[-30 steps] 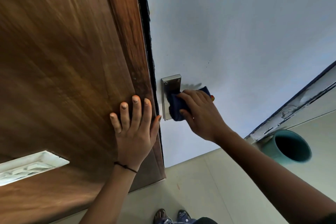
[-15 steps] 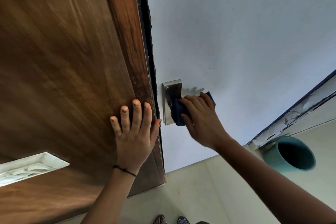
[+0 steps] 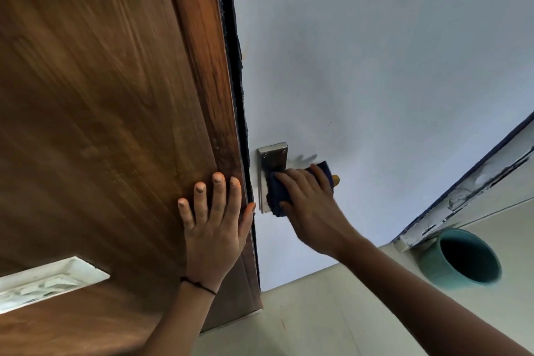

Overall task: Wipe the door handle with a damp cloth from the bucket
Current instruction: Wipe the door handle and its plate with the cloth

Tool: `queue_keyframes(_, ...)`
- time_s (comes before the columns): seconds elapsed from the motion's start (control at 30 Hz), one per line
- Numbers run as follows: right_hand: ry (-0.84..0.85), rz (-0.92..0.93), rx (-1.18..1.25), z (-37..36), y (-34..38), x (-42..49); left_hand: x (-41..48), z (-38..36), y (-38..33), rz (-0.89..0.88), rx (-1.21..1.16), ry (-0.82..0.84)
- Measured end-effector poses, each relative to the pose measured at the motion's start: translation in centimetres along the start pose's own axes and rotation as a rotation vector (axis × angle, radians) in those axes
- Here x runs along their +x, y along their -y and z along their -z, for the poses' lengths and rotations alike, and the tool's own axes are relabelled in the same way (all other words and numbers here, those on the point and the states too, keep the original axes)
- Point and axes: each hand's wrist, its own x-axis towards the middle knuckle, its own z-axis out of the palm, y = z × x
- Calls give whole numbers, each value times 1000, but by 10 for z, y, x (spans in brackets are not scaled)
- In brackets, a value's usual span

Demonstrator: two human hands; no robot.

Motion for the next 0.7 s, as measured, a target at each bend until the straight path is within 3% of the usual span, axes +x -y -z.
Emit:
queue_keyframes(0.13,1,51,-72,-3,-10,-3,2,0,1,-5,1,6)
queue_keyframes(0.27,-4,-15,-96,7,-47,-10,1,0,0,0,-5,3)
queue_keyframes(0.5,-46,69,6,-7,-12,-2,1,0,0,4,-8,8)
queue_keyframes(0.7,-67,-37,-26,6,-74,-15,2,1,-1,10,-10,16)
